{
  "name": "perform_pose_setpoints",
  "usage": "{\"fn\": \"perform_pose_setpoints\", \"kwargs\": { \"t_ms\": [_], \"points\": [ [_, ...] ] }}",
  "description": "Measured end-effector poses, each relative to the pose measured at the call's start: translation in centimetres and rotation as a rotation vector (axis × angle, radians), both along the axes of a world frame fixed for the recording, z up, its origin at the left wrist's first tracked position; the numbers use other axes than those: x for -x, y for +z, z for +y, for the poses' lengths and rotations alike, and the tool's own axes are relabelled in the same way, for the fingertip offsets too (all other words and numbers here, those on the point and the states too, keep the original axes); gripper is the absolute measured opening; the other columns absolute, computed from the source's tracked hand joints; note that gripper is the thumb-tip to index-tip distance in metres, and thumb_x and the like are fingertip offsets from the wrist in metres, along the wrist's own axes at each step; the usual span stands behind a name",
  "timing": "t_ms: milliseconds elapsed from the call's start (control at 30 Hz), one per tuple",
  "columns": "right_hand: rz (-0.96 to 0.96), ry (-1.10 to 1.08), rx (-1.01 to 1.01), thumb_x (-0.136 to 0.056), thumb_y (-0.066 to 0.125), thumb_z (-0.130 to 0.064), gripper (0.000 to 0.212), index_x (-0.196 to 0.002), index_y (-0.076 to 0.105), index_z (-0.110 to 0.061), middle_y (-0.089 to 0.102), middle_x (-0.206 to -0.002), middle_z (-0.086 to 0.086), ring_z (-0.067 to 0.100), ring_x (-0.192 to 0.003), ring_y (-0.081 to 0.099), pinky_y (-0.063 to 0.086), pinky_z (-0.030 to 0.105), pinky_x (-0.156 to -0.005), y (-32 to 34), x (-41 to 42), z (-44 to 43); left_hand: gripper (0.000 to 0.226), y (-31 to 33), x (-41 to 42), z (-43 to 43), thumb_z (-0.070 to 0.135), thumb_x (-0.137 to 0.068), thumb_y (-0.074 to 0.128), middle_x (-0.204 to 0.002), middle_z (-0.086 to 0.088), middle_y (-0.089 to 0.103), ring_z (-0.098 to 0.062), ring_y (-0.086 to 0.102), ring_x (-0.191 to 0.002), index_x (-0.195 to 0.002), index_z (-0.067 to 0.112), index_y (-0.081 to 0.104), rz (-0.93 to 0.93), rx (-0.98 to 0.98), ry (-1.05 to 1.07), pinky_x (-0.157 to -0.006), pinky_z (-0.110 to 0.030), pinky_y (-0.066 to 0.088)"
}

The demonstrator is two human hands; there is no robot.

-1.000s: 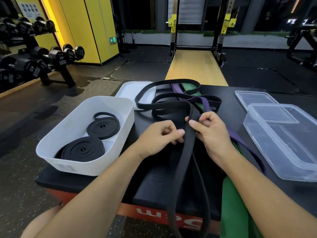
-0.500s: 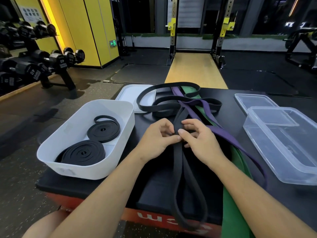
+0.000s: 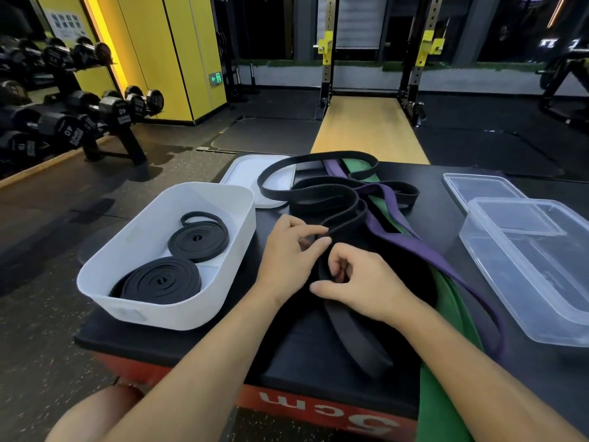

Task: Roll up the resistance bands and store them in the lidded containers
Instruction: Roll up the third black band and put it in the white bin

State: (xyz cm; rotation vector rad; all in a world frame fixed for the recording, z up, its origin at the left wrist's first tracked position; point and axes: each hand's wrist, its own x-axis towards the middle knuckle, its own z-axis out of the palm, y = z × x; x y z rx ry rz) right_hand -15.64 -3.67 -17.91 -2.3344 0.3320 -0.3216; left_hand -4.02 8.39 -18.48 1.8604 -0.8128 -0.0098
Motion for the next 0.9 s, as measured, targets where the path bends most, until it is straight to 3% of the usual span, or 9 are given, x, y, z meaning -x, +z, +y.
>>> {"fn": "perform_pose_setpoints", "kwargs": {
  "t_ms": [100,167,267,400,500,600,667,800,900],
  "points": [
    [-0.036,-0.050,-0.140,-0.071,0.083,-0.025,0.022,-0.077,0.062,-0.028,0.063,-0.066,-0.014,0.001,-0.057,0.050,0.046,0.026,-0.064,0.0,-0.2,-1.2,0.021,0.1,0.1,0.2,0.025,-0.096,0.073,-0.097,0.003,0.065,-0.002,0.061,-0.093,-0.116,0.030,0.078,0.003,-0.012,-0.083,-0.084,-0.006,0.043],
    [-0.057,-0.046,-0.223,-0.072,0.078,-0.024,0.012,-0.081,0.071,-0.029,0.072,-0.073,-0.010,0.004,-0.064,0.059,0.051,0.030,-0.071,-0.1,-0.3,-1.8,0.011,-0.1,0.2,0.2,0.024,-0.094,0.075,-0.090,0.003,0.073,-0.006,0.066,-0.088,-0.102,0.030,0.079,0.035,-0.017,-0.107,-0.081,-0.012,0.047],
    [-0.086,-0.056,-0.220,-0.078,0.076,-0.020,0.016,-0.084,0.078,-0.035,0.076,-0.082,-0.010,0.005,-0.075,0.068,0.055,0.031,-0.081,-0.1,-0.2,-1.9,0.004,-0.1,0.2,0.3,0.023,-0.090,0.079,-0.078,0.003,0.071,-0.006,0.064,-0.077,-0.089,0.025,0.076,0.071,-0.015,-0.092,-0.072,-0.012,0.044],
    [-0.091,-0.054,-0.141,-0.083,0.081,-0.017,0.028,-0.082,0.076,-0.044,0.073,-0.078,-0.012,0.000,-0.068,0.061,0.049,0.025,-0.074,-0.2,0.1,-2.1,0.009,-0.5,-0.1,0.2,0.024,-0.088,0.080,-0.068,0.011,0.062,-0.002,0.052,-0.063,-0.084,0.028,0.073,0.076,-0.058,-0.103,-0.065,-0.019,0.043],
    [-0.066,-0.040,-0.216,-0.082,0.085,-0.019,0.016,-0.082,0.078,-0.033,0.075,-0.078,-0.007,0.006,-0.070,0.065,0.055,0.033,-0.077,0.2,0.6,-2.4,0.006,-0.7,-0.2,0.0,0.031,-0.088,0.077,-0.066,0.015,0.058,-0.003,0.053,-0.064,-0.087,0.033,0.071,0.030,-0.142,-0.109,-0.069,-0.035,0.051],
    [-0.018,0.003,-0.199,-0.082,0.085,-0.026,0.009,-0.080,0.076,-0.028,0.074,-0.075,-0.002,0.010,-0.066,0.062,0.054,0.035,-0.067,1.2,1.0,-2.0,0.007,-0.4,-0.2,0.1,0.032,-0.086,0.079,-0.068,0.013,0.062,-0.003,0.054,-0.064,-0.088,0.034,0.073,0.040,-0.139,-0.113,-0.073,-0.038,0.054],
    [0.023,0.053,-0.162,-0.079,0.085,-0.038,0.015,-0.082,0.074,-0.028,0.073,-0.075,0.002,0.013,-0.064,0.062,0.056,0.038,-0.065,2.1,1.3,-1.4,0.009,-0.4,-0.2,0.2,0.025,-0.084,0.080,-0.067,0.010,0.063,-0.004,0.053,-0.062,-0.087,0.031,0.075,0.071,-0.108,-0.116,-0.073,-0.040,0.054],
    [0.234,0.127,0.072,-0.063,0.085,-0.066,0.054,-0.097,0.054,-0.037,0.061,-0.090,-0.011,0.007,-0.075,0.057,0.052,0.029,-0.070,4.1,2.2,0.4,0.015,-0.4,0.1,0.1,0.015,-0.081,0.077,-0.065,0.007,0.064,-0.004,0.054,-0.060,-0.082,0.030,0.076,0.090,-0.037,-0.050,-0.064,-0.032,0.052],
    [0.371,0.180,0.271,-0.069,0.082,-0.048,0.062,-0.110,0.037,-0.039,0.050,-0.103,-0.014,0.012,-0.087,0.056,0.052,0.037,-0.076,4.8,1.9,2.0,0.019,-0.4,0.1,0.2,0.012,-0.079,0.075,-0.067,0.006,0.064,-0.007,0.056,-0.062,-0.079,0.031,0.075,0.075,0.027,0.029,-0.064,-0.026,0.051]
  ]
}}
